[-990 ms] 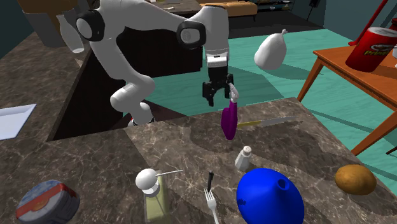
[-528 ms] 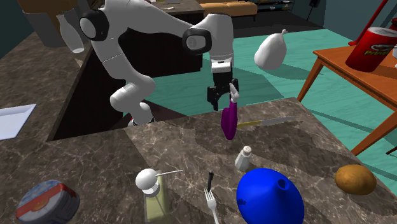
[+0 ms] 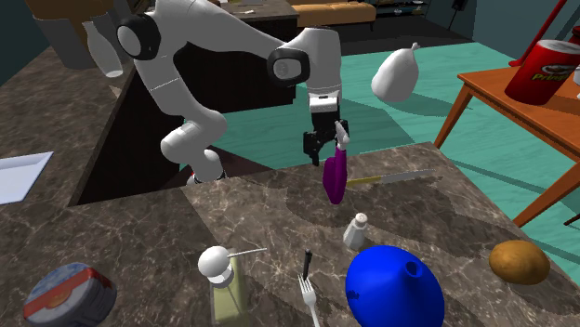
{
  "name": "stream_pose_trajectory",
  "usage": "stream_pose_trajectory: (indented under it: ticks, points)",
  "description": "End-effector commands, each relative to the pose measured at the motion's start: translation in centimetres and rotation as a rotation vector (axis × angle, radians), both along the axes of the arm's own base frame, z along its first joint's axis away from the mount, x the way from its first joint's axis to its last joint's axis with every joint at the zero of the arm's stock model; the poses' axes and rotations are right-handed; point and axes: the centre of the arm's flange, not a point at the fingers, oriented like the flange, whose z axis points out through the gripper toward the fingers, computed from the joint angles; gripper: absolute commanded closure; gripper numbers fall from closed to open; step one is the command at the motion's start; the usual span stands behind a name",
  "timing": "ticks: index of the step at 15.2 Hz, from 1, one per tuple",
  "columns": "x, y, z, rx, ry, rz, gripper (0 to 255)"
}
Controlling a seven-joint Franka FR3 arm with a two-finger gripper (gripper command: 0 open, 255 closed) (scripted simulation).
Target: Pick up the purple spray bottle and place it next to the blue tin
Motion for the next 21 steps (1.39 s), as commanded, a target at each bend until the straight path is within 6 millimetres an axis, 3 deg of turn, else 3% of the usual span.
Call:
stream_pose_trajectory:
  ticks: [1,2,11,21]
  points:
    - [0.0,0.0,0.0,0.000,0.000,0.000,0]
    - [0.0,0.0,0.0,0.000,0.000,0.000,255]
    - [0.0,0.0,0.0,0.000,0.000,0.000,255]
    - [0.0,0.0,5.3,0.000,0.000,0.000,255]
